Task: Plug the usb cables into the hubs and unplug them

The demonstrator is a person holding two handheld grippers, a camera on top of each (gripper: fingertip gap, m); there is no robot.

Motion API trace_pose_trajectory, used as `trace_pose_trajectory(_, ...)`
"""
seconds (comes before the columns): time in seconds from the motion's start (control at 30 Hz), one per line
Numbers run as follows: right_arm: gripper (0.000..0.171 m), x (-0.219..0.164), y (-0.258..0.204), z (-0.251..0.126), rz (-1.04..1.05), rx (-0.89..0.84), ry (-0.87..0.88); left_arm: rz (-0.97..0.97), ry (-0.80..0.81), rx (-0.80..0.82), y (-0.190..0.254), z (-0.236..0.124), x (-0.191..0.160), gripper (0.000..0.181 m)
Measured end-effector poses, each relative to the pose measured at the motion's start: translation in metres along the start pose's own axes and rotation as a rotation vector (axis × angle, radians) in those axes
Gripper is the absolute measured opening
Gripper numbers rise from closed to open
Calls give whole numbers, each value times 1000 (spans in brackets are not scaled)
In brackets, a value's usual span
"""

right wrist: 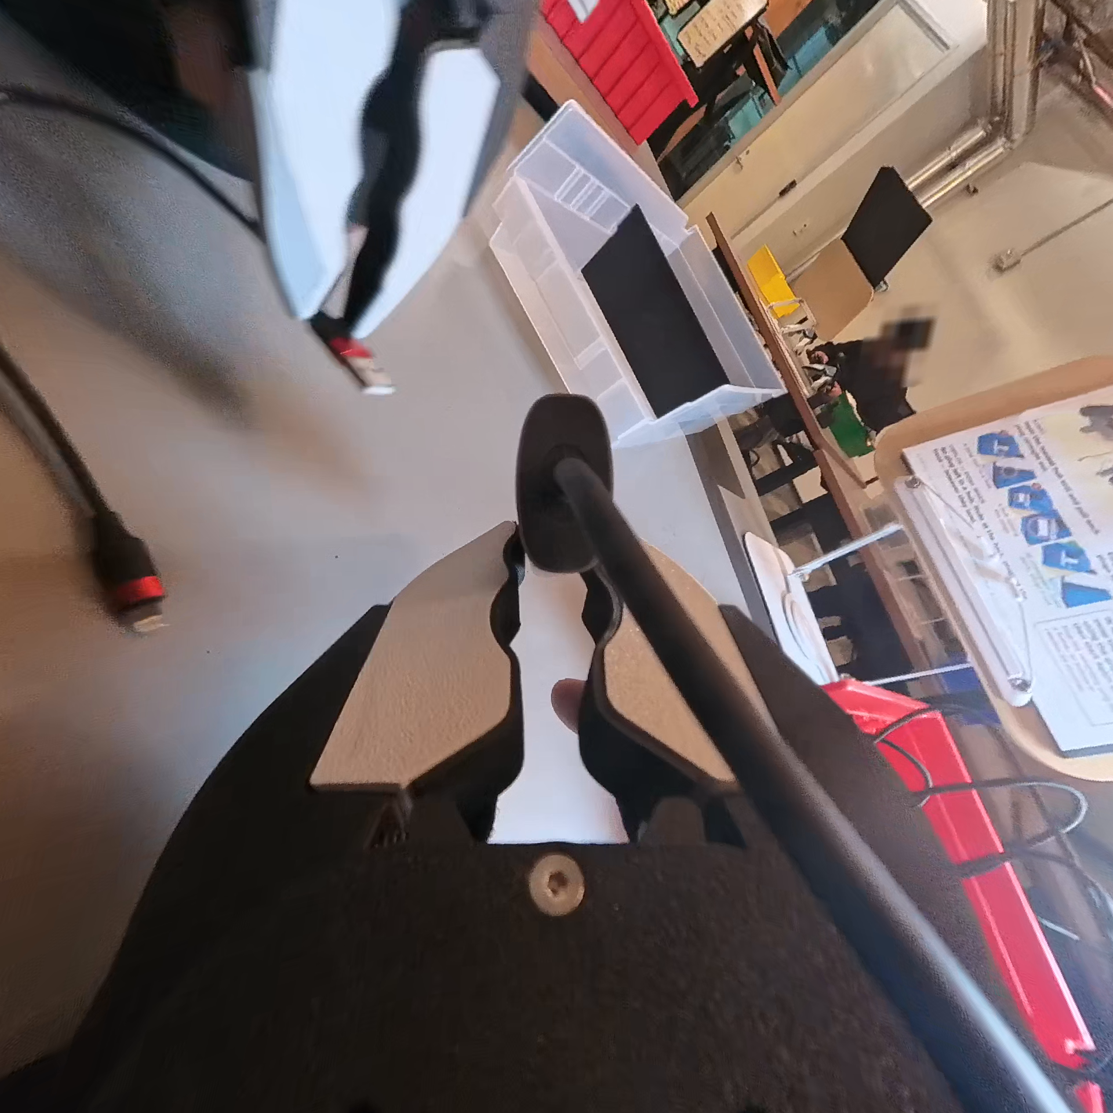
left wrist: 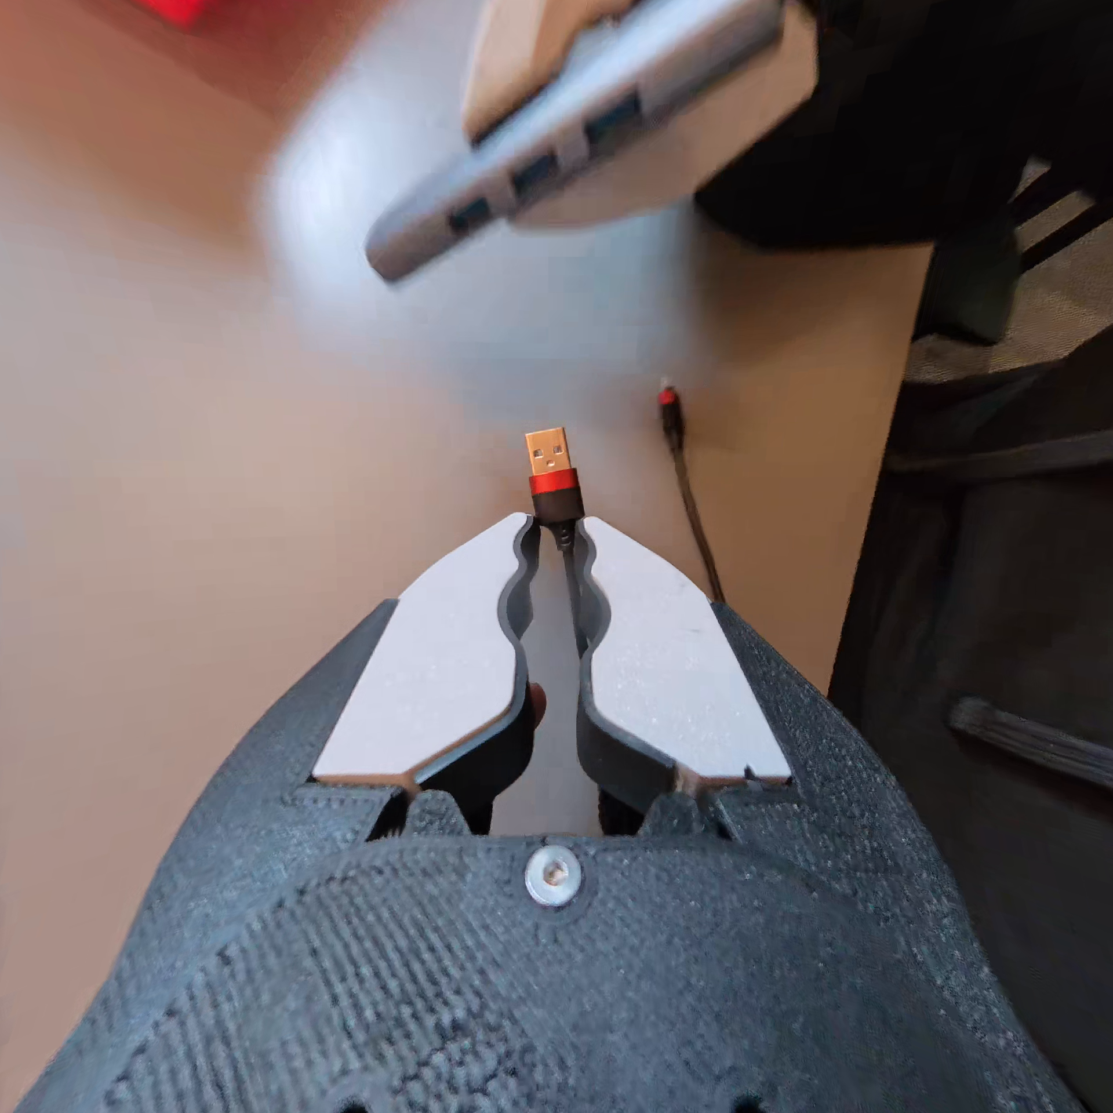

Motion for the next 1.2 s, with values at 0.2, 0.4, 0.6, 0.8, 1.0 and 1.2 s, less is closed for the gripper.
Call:
trace_pose_trajectory(0.2,17,3,-9,5,-113,-1,-14,45,-19,-125,-12,-2,36,12)
trace_pose_trajectory(0.4,17,-4,-16,12,-205,-5,-79,55,-70,-221,-17,16,40,12)
trace_pose_trajectory(0.6,17,-4,-24,18,-292,16,-89,50,-103,-297,-18,21,33,12)
trace_pose_trajectory(0.8,17,8,-33,16,-347,25,-37,-5,-100,-424,-16,15,24,12)
trace_pose_trajectory(1.0,17,15,-40,17,-410,20,-23,-4,-127,-451,-11,17,19,12)
trace_pose_trajectory(1.2,16,19,-47,17,-432,37,-14,5,-154,-501,-6,17,16,11)
Point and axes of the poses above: each gripper's, where its closed fingertips meet, z out along the fingers, x out of its top, y = z × x across the jaws, the point moved 6 cm from there along -z, back along the fingers, and after that the axes turned 1 degree about x, right-handed, at the moved point
